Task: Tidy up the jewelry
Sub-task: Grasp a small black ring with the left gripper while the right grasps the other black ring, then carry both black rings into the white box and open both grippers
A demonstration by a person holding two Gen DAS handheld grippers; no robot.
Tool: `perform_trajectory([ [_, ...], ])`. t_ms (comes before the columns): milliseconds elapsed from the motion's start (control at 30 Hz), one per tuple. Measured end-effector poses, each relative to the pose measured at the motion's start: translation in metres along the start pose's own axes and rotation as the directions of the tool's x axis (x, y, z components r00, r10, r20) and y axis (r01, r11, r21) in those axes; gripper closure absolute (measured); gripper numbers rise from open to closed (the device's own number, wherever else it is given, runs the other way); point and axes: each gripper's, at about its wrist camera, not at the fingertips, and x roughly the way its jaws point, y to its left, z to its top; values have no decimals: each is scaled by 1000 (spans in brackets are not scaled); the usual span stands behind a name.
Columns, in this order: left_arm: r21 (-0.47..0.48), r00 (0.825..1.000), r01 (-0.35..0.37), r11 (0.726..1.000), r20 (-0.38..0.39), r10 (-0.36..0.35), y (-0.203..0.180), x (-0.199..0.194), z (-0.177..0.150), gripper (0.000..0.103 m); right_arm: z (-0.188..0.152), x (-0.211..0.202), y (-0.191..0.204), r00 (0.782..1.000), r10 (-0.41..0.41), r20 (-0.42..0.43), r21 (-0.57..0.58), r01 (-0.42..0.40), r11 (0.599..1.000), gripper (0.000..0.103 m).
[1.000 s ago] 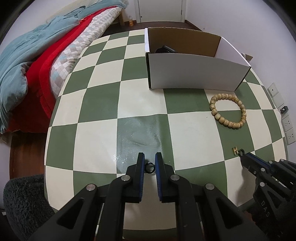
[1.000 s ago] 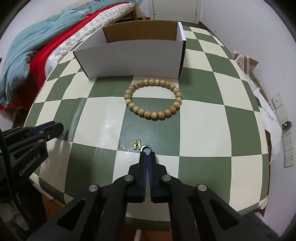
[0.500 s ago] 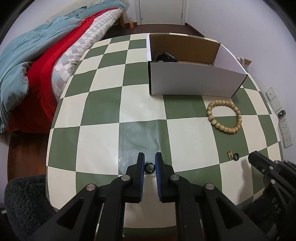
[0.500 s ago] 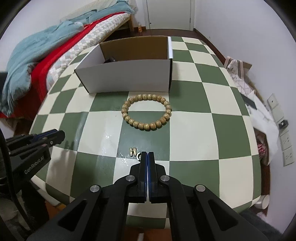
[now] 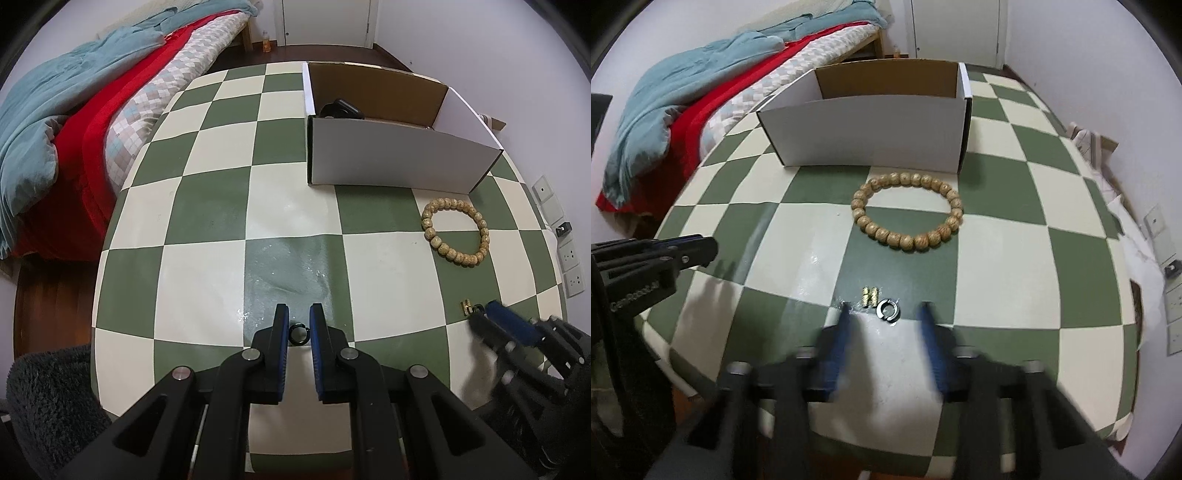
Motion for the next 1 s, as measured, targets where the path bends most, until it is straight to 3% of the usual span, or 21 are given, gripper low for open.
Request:
perform_trajectory([
  [233, -1, 1000, 7, 1000, 6, -7, 0, -2, 1, 94, -2, -6, -6, 1000, -4, 24, 15, 4, 1000, 92],
  [467, 12, 998, 37, 999, 48, -38, -11, -22, 16, 94, 13, -40, -12, 994, 12, 108, 71, -20, 997, 92],
  [700, 35, 989, 76, 996, 123, -80, -28, -53, 55, 94, 64, -78, -10, 977, 30, 211, 93, -51, 994, 92],
  [1000, 41, 969, 127, 991, 209, -133, -36, -72, 130, 94, 135, -80, -30, 962, 42, 271, 126, -79, 989, 92],
])
